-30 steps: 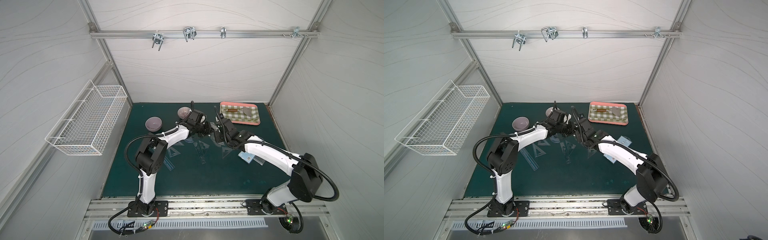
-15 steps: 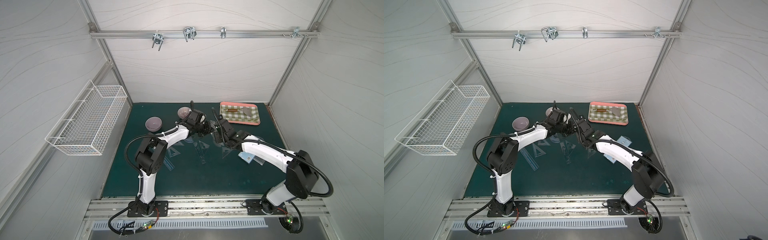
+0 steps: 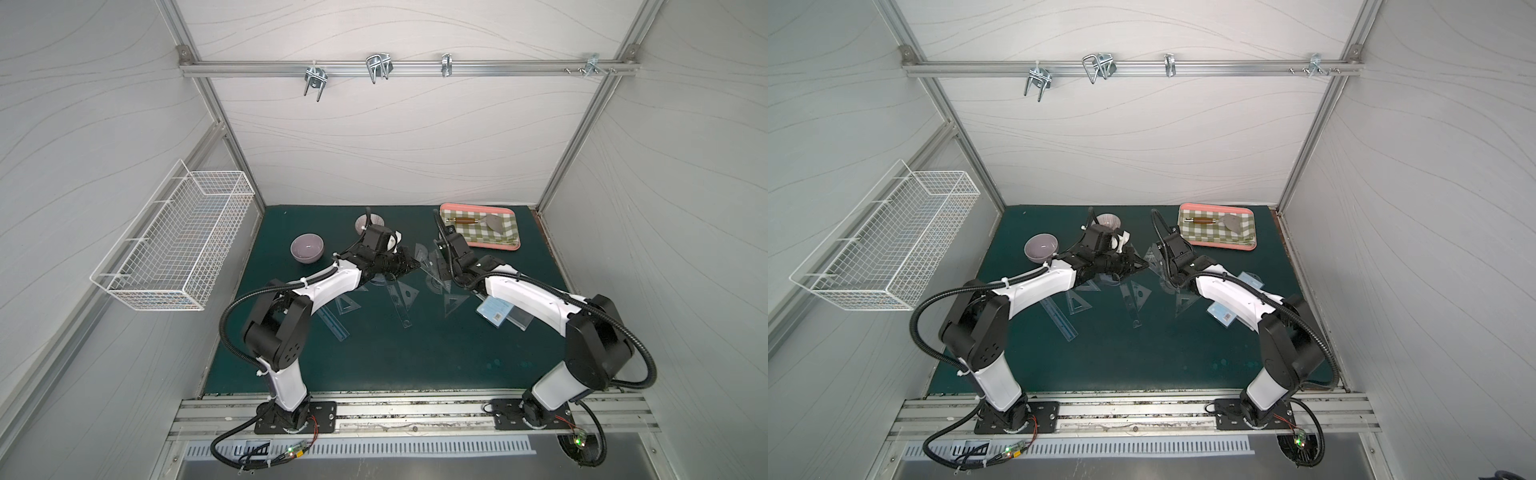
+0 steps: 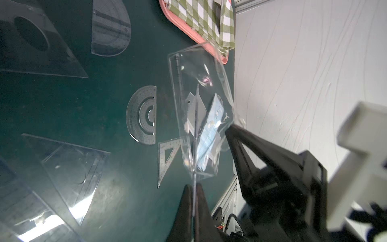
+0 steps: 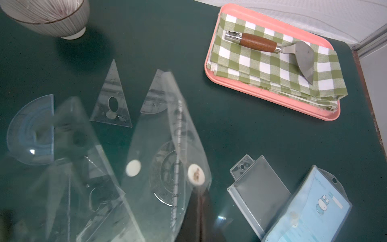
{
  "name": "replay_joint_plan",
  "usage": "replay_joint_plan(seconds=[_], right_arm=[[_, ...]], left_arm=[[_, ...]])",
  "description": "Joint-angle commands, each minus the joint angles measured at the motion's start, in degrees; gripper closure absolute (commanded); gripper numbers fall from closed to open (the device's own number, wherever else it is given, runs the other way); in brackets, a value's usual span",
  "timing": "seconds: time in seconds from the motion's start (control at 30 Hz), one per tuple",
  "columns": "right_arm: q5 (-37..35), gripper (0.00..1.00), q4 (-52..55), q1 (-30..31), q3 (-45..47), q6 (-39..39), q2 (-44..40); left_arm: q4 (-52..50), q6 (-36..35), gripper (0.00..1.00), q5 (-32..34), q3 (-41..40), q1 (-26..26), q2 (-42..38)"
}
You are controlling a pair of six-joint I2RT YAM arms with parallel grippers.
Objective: Open the ruler set and take out the ruler
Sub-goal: Take out the ruler from the ruler set bag, then place the ruler at the center of the board.
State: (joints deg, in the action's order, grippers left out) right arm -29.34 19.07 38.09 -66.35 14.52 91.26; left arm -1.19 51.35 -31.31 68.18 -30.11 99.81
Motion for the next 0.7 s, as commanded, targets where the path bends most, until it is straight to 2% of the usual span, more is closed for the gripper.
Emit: replay_joint_plan(seconds=[0.0,0.33,0.67], right_arm=[[-1.0,1.0,-1.8,-1.6,0.3,-1.3,0.7],[-2.1,1.0,-1.5,-3.1,0.8,-3.4,-2.7],[-3.3,1.0,-0.6,-3.7,1.9,-4.1,-6.8]], left_arm=[[3.0,0.9,1.0,-3.1,-1.6,0.5,-5.1],[6.6,3.1,1.0,-5.2,-12.7,0.3,-12.9],[7.1,2.6,1.0,-9.2,-16.7,-5.7,-5.7]])
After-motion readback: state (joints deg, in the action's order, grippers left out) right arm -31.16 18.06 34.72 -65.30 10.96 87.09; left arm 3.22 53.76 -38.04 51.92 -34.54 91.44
